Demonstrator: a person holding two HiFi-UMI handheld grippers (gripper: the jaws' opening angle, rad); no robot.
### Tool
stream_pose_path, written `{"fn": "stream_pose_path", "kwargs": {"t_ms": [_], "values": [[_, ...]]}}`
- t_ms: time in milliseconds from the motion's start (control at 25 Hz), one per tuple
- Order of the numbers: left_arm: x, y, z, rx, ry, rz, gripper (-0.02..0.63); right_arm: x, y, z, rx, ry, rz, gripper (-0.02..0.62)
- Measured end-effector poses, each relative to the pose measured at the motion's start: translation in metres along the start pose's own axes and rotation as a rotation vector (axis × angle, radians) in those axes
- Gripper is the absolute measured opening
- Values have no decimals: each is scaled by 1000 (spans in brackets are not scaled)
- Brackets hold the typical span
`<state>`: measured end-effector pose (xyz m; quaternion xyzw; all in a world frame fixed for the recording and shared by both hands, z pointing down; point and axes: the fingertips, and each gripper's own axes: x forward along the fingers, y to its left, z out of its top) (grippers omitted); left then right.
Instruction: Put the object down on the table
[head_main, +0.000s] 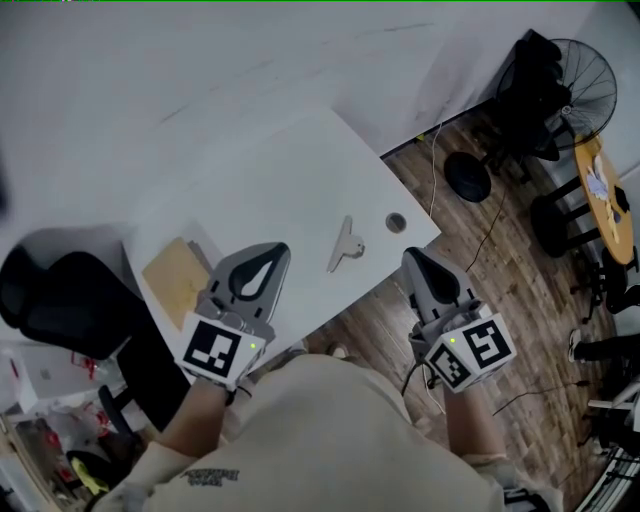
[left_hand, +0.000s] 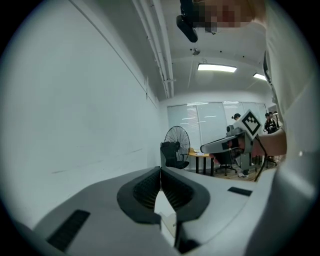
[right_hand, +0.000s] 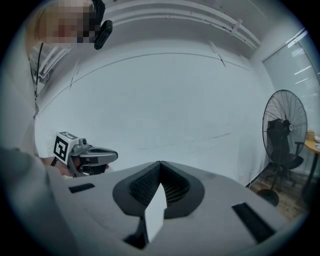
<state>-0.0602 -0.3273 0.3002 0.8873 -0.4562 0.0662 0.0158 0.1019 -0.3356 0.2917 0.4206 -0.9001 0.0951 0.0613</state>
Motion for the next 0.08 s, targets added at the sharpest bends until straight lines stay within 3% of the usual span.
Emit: {"fn": "stream_pose_path", "kwargs": {"t_ms": [80], "values": [[0, -1, -1, 14, 10, -3, 21, -1, -3, 0, -8, 8, -8, 23]]}}
